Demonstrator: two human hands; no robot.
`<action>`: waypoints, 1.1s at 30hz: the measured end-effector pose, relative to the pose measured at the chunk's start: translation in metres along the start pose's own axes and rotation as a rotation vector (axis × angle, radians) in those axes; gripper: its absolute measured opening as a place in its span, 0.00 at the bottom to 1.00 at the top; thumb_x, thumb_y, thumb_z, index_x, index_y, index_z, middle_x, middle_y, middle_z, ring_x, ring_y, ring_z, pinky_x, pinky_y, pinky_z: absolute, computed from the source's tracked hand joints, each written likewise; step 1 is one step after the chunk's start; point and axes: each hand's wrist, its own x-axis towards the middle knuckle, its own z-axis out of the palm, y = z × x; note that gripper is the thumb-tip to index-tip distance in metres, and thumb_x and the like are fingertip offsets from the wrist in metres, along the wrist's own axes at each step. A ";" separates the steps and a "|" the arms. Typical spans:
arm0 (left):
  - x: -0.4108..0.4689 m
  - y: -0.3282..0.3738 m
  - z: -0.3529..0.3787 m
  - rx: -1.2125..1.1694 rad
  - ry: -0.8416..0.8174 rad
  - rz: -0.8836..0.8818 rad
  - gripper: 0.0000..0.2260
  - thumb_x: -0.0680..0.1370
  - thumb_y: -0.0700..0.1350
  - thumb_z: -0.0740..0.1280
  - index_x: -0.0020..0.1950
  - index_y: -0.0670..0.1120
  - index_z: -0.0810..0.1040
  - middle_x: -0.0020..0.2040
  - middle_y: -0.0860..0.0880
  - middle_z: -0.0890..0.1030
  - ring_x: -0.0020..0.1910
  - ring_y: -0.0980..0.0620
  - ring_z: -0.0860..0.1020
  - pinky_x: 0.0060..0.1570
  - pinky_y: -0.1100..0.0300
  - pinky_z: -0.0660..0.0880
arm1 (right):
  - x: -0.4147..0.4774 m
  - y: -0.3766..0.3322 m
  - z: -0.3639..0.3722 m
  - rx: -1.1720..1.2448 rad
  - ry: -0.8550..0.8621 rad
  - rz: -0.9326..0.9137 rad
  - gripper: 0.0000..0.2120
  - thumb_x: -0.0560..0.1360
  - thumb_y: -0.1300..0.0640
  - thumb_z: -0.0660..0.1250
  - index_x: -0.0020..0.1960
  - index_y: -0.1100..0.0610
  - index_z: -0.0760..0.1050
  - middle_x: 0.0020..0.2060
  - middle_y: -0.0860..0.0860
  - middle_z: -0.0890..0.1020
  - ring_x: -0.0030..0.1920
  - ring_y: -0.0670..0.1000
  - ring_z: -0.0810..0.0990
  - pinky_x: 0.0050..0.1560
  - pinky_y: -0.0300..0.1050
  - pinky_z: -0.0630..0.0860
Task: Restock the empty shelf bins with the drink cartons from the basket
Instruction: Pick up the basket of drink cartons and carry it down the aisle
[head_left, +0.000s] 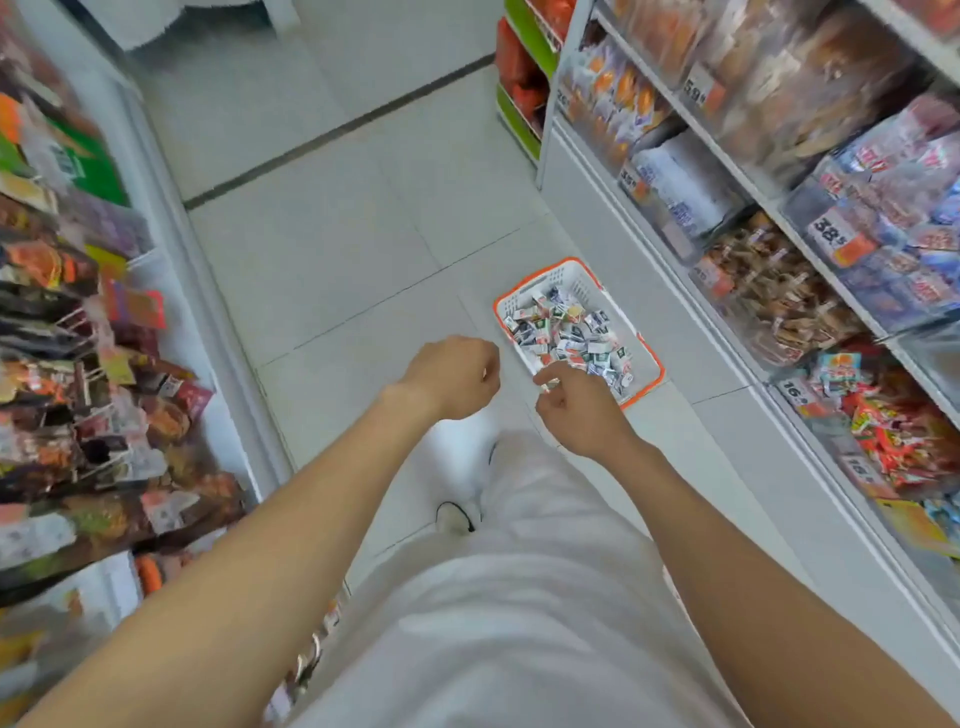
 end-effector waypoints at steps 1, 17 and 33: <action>0.025 -0.001 -0.011 0.040 -0.024 0.047 0.08 0.80 0.47 0.62 0.53 0.50 0.80 0.52 0.48 0.84 0.51 0.42 0.80 0.51 0.48 0.79 | 0.016 -0.002 -0.005 0.026 0.029 0.023 0.12 0.78 0.59 0.65 0.60 0.53 0.79 0.34 0.53 0.85 0.42 0.53 0.83 0.50 0.48 0.80; 0.419 -0.041 -0.032 0.028 -0.230 0.267 0.09 0.80 0.44 0.64 0.50 0.45 0.83 0.49 0.45 0.85 0.47 0.43 0.82 0.50 0.48 0.81 | 0.320 0.064 -0.025 -0.061 0.084 0.362 0.14 0.80 0.56 0.61 0.64 0.55 0.76 0.49 0.59 0.83 0.55 0.63 0.82 0.46 0.50 0.77; 0.694 -0.150 0.234 0.069 -0.356 0.086 0.18 0.81 0.43 0.67 0.68 0.35 0.73 0.65 0.36 0.76 0.63 0.36 0.77 0.55 0.49 0.76 | 0.525 0.237 0.171 0.136 0.236 0.730 0.12 0.79 0.57 0.60 0.60 0.56 0.77 0.50 0.59 0.82 0.47 0.63 0.82 0.47 0.56 0.83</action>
